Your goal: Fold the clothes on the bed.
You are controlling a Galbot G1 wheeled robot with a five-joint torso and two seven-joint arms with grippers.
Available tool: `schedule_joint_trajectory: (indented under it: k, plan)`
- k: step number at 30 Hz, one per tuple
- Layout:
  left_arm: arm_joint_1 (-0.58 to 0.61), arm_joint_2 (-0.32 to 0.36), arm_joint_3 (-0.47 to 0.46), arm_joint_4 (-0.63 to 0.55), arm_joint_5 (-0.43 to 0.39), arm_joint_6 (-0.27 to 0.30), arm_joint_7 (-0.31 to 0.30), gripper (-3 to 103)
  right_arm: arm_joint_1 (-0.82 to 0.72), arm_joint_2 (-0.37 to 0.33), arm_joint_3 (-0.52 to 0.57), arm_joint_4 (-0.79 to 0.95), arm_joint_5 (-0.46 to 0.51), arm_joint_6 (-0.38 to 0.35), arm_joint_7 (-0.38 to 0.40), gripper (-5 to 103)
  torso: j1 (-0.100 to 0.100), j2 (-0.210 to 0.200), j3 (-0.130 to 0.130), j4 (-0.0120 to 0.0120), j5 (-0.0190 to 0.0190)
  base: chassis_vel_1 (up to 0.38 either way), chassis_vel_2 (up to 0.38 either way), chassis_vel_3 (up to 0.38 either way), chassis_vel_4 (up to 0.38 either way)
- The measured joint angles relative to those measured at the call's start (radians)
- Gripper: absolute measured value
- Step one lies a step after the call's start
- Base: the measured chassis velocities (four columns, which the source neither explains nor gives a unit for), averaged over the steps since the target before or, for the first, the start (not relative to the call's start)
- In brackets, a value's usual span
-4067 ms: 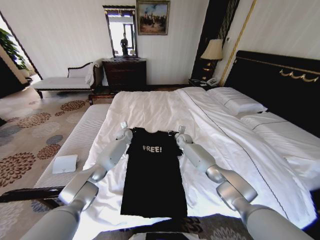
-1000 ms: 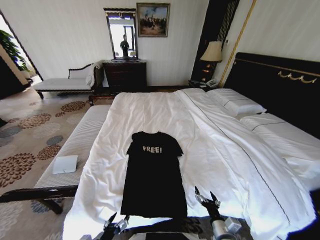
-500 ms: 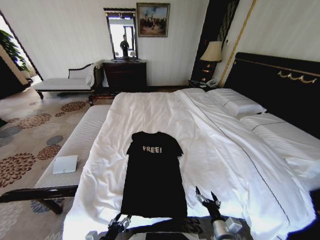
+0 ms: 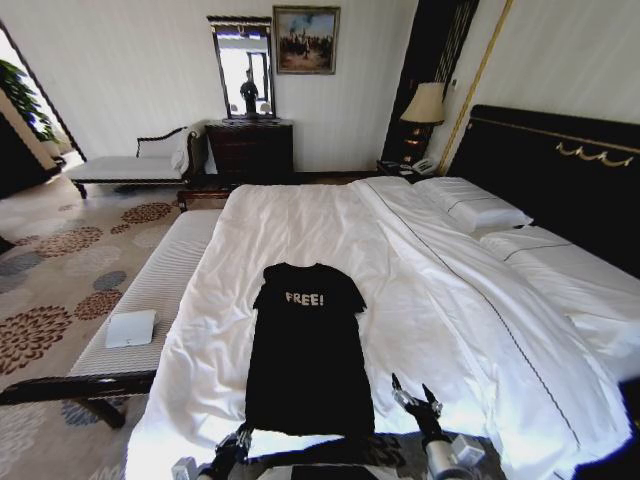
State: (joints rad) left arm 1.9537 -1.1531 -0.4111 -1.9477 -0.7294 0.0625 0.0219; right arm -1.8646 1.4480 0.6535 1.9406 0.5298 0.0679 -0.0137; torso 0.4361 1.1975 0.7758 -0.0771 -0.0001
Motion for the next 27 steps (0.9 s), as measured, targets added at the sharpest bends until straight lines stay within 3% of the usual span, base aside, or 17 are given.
schedule_joint_trajectory:
  k: [11, 20, 27]
  plan:
    - [0.030, -0.026, -0.048, -0.020, -0.039, -0.024, -0.002, 0, -0.015, 0.014, -0.033, -0.004, 0.027, -0.005, 0.000, 100, 0.000, 0.000, 0.000, 0.0001, 0.0000, 0.000, 0.000, 0.000, 0.000]
    - [0.038, -0.105, -0.180, -0.048, -0.136, -0.058, -0.013, 0, -0.048, 0.050, -0.125, 0.007, 0.070, -0.049, -0.024, 100, 0.000, 0.000, 0.000, 0.0001, -0.0001, 0.000, 0.000, 0.000, 0.000]
    - [0.024, -0.121, -0.252, -0.059, -0.189, -0.056, -0.023, 0, -0.061, 0.054, -0.138, -0.009, 0.136, -0.089, -0.034, 100, 0.000, 0.000, 0.000, 0.0000, 0.0000, 0.000, 0.000, 0.000, 0.000]
